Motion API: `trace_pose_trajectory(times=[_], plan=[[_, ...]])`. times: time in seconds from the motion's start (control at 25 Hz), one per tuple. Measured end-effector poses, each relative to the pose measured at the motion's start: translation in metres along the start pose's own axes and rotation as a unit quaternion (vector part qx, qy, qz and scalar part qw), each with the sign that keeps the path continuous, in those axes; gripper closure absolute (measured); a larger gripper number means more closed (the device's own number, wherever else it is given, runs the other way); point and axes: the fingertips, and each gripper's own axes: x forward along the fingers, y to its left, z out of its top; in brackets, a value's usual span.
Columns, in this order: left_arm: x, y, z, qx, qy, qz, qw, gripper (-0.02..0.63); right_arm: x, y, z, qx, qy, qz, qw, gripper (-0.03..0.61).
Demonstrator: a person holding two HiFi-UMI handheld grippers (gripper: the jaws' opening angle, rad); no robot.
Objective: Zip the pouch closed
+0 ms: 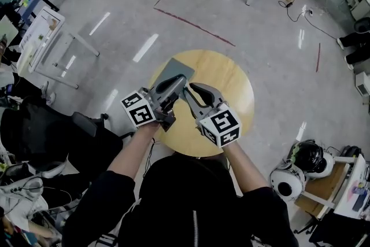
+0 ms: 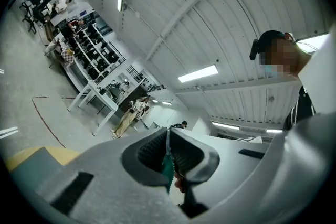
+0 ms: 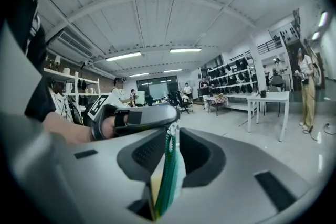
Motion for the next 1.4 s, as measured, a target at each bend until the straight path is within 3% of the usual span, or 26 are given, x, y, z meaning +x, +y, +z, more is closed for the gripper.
trace_pose_trajectory(times=[0.28, 0.68, 1.08, 1.4], plan=[[-0.009, -0.013, 0.001, -0.013, 0.017, -0.038, 0.9990, 0.603, 0.005, 0.022, 0.009, -0.052, 0.004, 0.034, 0.998, 0.464], [-0.014, -0.027, -0.004, -0.053, 0.036, -0.088, 0.9941, 0.601, -0.001, 0.029, 0.009, -0.105, 0.007, 0.043, 0.994, 0.484], [-0.019, -0.029, 0.002, -0.075, 0.018, -0.105, 0.9914, 0.591, -0.003, 0.031, 0.011, -0.125, 0.005, 0.041, 0.991, 0.528], [-0.021, -0.026, -0.002, -0.070, 0.008, -0.091, 0.9933, 0.580, -0.006, 0.026, 0.007, -0.120, 0.001, 0.023, 0.993, 0.531]])
